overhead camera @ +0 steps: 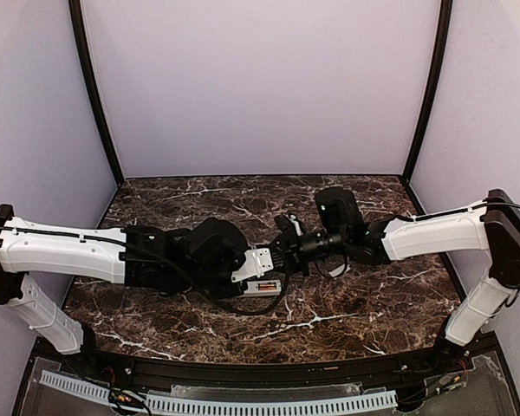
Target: Unload the batteries from the remote control
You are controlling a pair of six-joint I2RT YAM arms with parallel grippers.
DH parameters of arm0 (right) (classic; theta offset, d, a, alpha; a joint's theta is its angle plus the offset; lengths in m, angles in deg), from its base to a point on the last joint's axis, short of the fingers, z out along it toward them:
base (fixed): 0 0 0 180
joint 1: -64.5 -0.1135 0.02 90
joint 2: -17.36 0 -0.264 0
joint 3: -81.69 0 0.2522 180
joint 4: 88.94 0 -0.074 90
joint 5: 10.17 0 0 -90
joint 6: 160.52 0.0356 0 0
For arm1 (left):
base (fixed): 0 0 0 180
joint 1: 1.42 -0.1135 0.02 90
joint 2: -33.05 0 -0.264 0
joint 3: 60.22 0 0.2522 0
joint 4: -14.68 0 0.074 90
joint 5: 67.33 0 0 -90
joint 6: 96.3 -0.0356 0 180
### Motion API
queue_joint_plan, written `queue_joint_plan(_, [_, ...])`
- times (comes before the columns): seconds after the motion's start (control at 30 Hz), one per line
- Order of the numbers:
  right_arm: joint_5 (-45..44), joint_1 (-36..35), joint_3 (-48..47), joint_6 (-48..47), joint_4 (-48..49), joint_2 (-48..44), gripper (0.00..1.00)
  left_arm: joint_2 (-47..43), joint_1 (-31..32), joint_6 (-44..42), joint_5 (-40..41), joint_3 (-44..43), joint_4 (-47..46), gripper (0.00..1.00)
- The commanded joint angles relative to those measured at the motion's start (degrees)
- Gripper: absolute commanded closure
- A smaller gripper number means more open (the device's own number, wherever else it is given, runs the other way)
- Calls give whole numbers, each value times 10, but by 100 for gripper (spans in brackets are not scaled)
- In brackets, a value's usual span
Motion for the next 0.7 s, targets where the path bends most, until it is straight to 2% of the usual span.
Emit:
queue_joint_plan(0.0, [10,-5,3,-9,10,5,100,-1,2,2,11,6,3,100])
queue_joint_plan(0.1, [9,-5,1,-16,3,3,100,-3,3,13,11,-1,13,92])
queue_joint_plan(0.13, [8,-5,-1,-21,-6,1,100,-4,3,15,11,-2,16,84])
queue_joint_plan(0.4, [-31,-4,1,-74,-85,-27,100,-32,2,20,-41,12,30,49])
queue_joint_plan(0.5, [-50,0,9,-91,-114,-44,100,-40,-1,28,-86,15,36,42])
queue_joint_plan(0.67, [-106,14,27,-131,-203,-92,100,-37,-35,72,-177,1,61,42])
